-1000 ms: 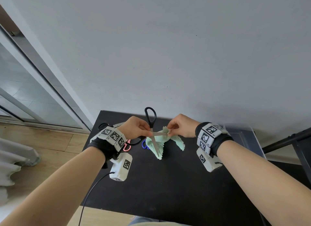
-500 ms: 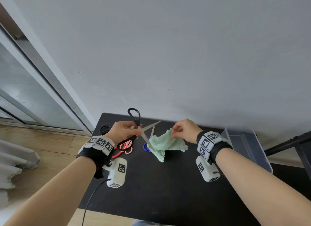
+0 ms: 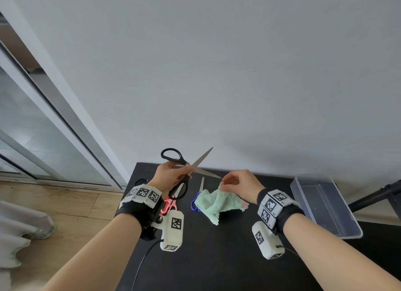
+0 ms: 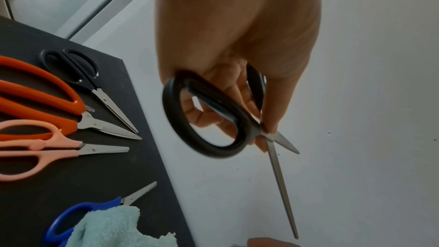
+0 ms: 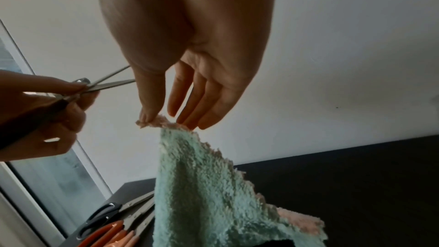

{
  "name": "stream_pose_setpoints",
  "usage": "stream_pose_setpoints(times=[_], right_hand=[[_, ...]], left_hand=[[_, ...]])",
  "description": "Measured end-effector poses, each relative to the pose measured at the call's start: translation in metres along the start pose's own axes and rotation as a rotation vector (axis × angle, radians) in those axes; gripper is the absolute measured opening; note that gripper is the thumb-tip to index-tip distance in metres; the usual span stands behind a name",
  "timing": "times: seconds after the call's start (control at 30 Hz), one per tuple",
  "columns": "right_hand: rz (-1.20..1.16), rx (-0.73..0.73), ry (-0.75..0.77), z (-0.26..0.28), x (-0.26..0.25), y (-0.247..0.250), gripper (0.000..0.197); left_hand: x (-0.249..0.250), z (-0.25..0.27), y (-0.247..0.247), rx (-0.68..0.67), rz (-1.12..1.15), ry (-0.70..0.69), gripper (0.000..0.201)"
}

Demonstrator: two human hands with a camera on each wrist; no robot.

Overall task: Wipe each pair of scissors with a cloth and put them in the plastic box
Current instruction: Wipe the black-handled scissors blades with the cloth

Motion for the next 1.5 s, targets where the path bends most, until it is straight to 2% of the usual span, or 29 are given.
stream_pose_setpoints(times=[0.17,0.3,0.4,0.47,0.53,0.7,0.9,1.0,1.07,1.13,1.23,1.4,1.5], right_hand=[[-0.045,0.044,-0.016,0.011,-0.003,-0.002,0.009],[-0.106,0.088,-0.089,0.016,0.003,-0.007,0.009],[-0.119,0.099,-0.092,0.018,0.007,-0.010,0.011],[-0.156,0.085,-0.094,0.020,0.006,-0.011,0.009],[-0.254,0.071,-0.085,0.022,-0.001,-0.012,0.006],[-0.534,0.082,-0.059,0.027,-0.031,-0.013,0.010],[-0.710,0.125,-0.090,0.031,-0.036,-0.012,0.018],[-0.694,0.115,-0.104,0.033,-0.033,-0.011,0.021],[-0.676,0.108,-0.101,0.035,-0.034,-0.013,0.023],[-0.688,0.112,-0.094,0.038,-0.035,-0.014,0.023],[-0.678,0.100,-0.088,0.041,-0.033,-0.011,0.020],[-0.603,0.076,-0.107,0.045,-0.022,-0.004,0.016],[-0.614,0.104,-0.120,0.050,-0.018,0.001,0.019]], left_hand=[[-0.003,-0.005,-0.009,0.022,0.019,0.004,0.020],[-0.008,-0.004,-0.014,0.001,0.018,0.030,0.036],[-0.011,-0.004,-0.015,-0.010,0.008,0.041,0.022],[-0.013,-0.005,-0.017,-0.019,0.012,0.050,0.023],[-0.014,-0.005,-0.022,-0.033,0.041,0.051,0.025],[-0.013,0.000,-0.040,-0.089,0.136,0.072,0.012],[-0.012,0.007,-0.056,-0.136,0.178,0.128,0.031],[-0.014,0.006,-0.059,-0.169,0.120,0.175,0.061],[-0.018,0.009,-0.062,-0.220,0.128,0.228,0.064],[-0.020,0.010,-0.063,-0.234,0.238,0.253,0.060],[-0.017,0.012,-0.058,-0.177,0.309,0.234,0.043],[-0.009,0.008,-0.041,-0.096,0.301,0.131,0.014],[-0.009,0.008,-0.035,-0.097,0.185,0.087,0.011]])
Point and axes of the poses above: each hand's wrist, its own z-axis away from the middle knuckle, its own y-axis out of the back of the hand, x = y × z, the point moved 3 cm from there along -z, towards the middle knuckle, and after that the axes turned 15 degrees about z, right-handed, at the moved point
